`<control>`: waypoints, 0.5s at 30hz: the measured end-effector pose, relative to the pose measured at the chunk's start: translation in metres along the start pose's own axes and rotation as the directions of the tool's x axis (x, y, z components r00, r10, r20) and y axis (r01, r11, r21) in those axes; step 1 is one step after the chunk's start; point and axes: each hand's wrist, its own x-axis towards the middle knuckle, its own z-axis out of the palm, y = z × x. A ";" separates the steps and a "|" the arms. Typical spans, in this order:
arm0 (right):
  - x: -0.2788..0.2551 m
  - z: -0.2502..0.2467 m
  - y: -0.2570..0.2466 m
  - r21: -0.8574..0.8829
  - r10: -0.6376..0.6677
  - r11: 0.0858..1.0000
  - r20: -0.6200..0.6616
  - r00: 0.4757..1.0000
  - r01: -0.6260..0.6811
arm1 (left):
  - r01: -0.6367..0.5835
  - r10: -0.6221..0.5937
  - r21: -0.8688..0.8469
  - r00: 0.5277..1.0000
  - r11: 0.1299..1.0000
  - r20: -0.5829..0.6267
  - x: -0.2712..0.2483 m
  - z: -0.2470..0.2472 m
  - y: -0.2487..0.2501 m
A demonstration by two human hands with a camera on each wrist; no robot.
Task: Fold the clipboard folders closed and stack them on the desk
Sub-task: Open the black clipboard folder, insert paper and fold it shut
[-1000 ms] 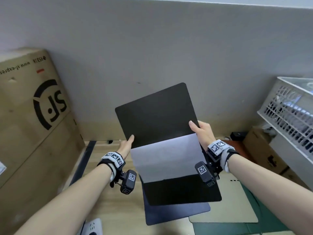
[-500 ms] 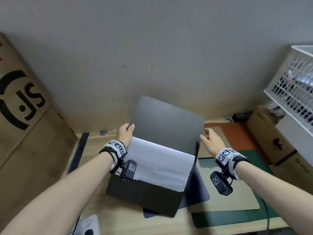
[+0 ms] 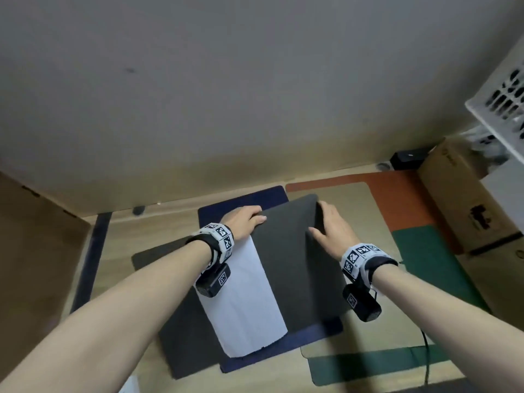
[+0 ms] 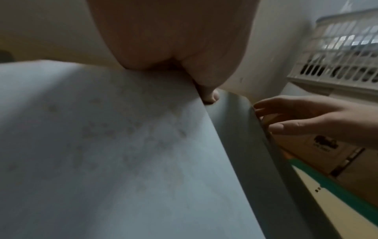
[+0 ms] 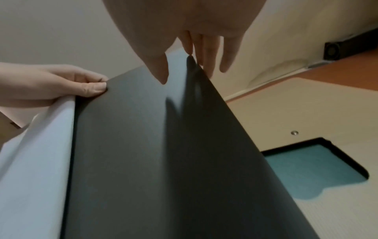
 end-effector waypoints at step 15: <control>0.036 0.069 0.063 -0.112 0.332 0.941 0.099 0.938 -0.321 | 0.235 -0.364 -0.374 0.873 0.897 -0.324 0.000 0.099 -0.058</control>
